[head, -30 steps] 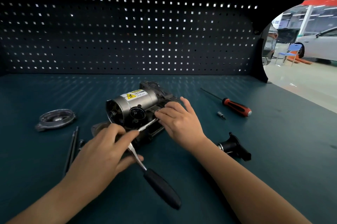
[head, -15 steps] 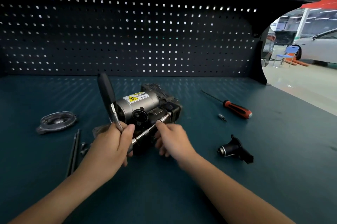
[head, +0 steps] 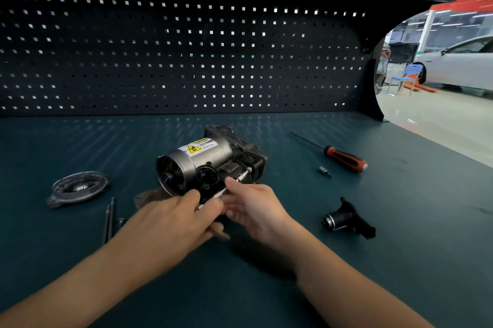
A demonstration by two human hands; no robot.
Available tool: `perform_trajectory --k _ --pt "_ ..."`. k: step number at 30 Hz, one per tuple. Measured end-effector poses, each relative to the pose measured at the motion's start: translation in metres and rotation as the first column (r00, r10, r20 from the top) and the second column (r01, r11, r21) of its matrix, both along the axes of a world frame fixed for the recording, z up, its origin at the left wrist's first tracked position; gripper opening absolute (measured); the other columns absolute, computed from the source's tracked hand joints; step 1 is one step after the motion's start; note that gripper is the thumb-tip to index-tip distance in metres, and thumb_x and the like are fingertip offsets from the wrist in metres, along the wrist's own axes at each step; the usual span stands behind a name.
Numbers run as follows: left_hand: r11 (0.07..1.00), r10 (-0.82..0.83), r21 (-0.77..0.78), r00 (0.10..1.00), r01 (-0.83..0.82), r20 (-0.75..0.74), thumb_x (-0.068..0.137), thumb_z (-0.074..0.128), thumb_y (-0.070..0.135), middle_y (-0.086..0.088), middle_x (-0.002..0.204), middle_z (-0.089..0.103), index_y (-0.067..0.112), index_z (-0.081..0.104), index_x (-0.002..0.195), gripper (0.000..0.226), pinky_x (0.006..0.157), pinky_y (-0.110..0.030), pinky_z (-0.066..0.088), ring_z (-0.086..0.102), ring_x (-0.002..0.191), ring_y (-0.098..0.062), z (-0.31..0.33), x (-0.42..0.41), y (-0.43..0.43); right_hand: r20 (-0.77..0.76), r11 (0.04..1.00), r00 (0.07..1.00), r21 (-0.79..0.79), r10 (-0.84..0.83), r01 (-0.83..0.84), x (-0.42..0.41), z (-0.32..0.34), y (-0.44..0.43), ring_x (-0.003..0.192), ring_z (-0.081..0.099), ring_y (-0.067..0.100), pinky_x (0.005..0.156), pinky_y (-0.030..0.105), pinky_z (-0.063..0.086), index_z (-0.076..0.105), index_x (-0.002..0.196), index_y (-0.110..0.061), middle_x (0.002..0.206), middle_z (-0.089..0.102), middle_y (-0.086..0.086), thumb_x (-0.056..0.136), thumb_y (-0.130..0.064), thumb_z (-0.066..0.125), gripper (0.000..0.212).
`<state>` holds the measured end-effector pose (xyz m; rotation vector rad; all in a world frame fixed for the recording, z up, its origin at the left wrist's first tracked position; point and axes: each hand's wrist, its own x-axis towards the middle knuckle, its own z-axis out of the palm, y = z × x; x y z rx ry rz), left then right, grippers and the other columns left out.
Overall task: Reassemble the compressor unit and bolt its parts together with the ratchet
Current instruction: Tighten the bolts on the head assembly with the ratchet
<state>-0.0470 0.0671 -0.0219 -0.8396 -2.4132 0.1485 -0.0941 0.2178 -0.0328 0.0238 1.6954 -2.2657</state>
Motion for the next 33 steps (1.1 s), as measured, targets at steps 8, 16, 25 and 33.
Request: perform_trajectory --k 8,16,25,33 --pt "0.61 -0.202 0.764 0.892 -0.208 0.405 0.094 0.036 0.033 0.009 0.056 0.056 0.026 0.042 0.076 0.02 0.048 -0.017 0.037 0.048 0.045 -0.003 -0.022 -0.006 0.005 0.035 0.996 0.997 0.049 0.068 -0.07 -0.001 0.001 0.003 0.036 0.051 0.01 0.036 0.015 0.036 0.06 0.079 -0.004 0.062 0.069 0.007 0.097 -0.024 0.046 0.03" --pt "0.763 -0.168 0.626 0.886 -0.16 0.431 0.088 0.057 0.024 0.021 0.062 0.058 0.036 0.04 0.088 0.021 0.05 -0.017 0.035 0.052 0.053 -0.005 -0.013 -0.006 0.0 0.019 1.0 1.0 -0.021 0.023 -0.023 -0.004 -0.002 0.001 0.038 0.054 0.006 0.039 0.013 0.04 0.06 0.07 -0.005 0.052 0.064 0.002 0.094 -0.011 0.051 0.026" --pt "0.648 -0.178 0.728 0.886 -0.223 0.429 0.093 0.044 0.03 0.008 0.058 0.056 0.026 0.043 0.09 0.005 0.051 -0.02 0.039 0.051 0.05 -0.006 -0.015 -0.002 0.005 0.015 0.995 0.996 0.024 0.092 -0.092 0.001 -0.003 -0.002 0.044 0.053 0.01 0.044 0.015 0.039 0.059 0.082 -0.004 0.063 0.066 0.006 0.096 -0.024 0.048 0.026" --pt "0.65 -0.078 0.699 0.888 -0.299 0.452 0.093 0.047 0.031 0.007 0.065 0.058 0.026 0.038 0.089 0.011 0.054 -0.021 0.04 0.056 0.057 -0.003 -0.012 -0.002 0.007 0.013 0.997 0.999 0.074 0.031 -0.032 0.002 -0.008 -0.008 0.036 0.038 0.004 0.039 0.014 0.029 0.052 0.059 -0.017 0.043 0.044 -0.007 0.094 -0.022 0.053 0.035"
